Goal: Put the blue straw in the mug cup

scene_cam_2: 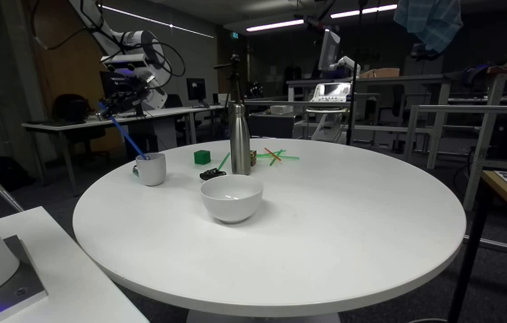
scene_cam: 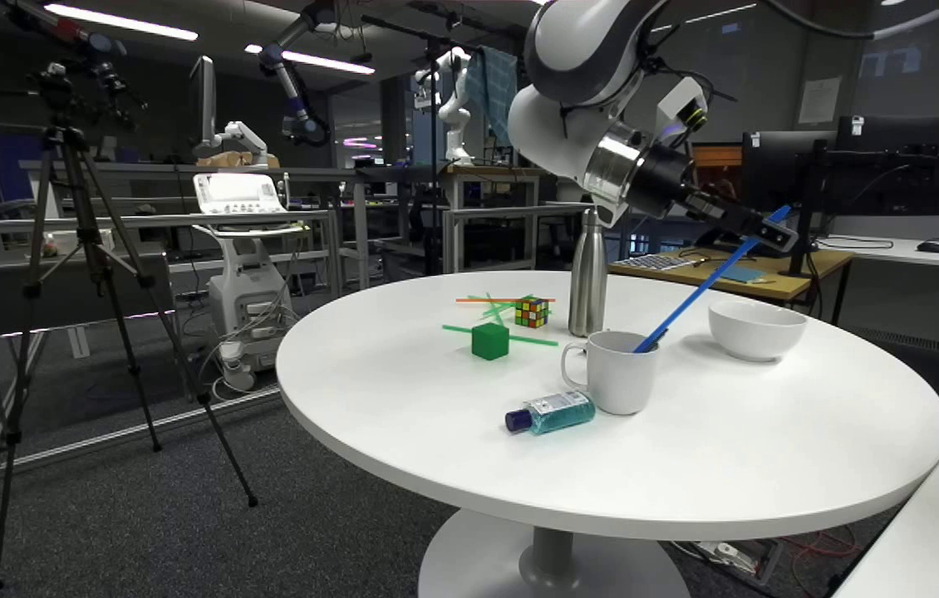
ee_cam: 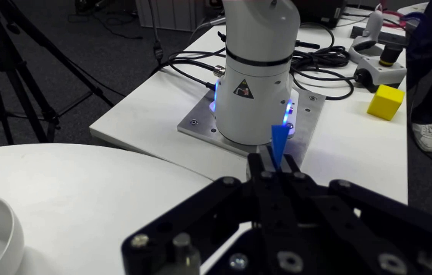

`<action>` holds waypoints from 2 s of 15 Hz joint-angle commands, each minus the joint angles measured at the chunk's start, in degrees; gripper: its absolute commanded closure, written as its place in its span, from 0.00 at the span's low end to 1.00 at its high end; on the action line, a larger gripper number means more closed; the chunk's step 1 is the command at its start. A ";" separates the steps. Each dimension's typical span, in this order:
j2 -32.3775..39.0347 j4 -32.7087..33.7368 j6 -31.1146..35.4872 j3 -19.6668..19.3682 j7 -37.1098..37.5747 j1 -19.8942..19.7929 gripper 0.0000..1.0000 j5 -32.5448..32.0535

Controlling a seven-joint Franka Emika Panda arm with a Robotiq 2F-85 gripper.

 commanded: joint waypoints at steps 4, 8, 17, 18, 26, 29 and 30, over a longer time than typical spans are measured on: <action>3.05 2.19 0.60 -0.19 2.07 0.79 1.00 -1.39; 3.04 2.45 2.16 -0.29 3.76 1.00 1.00 -1.46; 4.47 4.56 3.05 -0.53 5.03 1.24 1.00 -1.79; 4.78 4.90 3.01 -0.54 5.03 1.26 1.00 -1.86; 7.63 7.57 2.57 -0.89 5.09 1.32 1.00 -2.39; 8.86 8.43 2.34 -1.12 5.03 1.32 1.00 -2.44; 9.20 8.68 2.27 -1.19 4.98 1.32 1.00 -2.41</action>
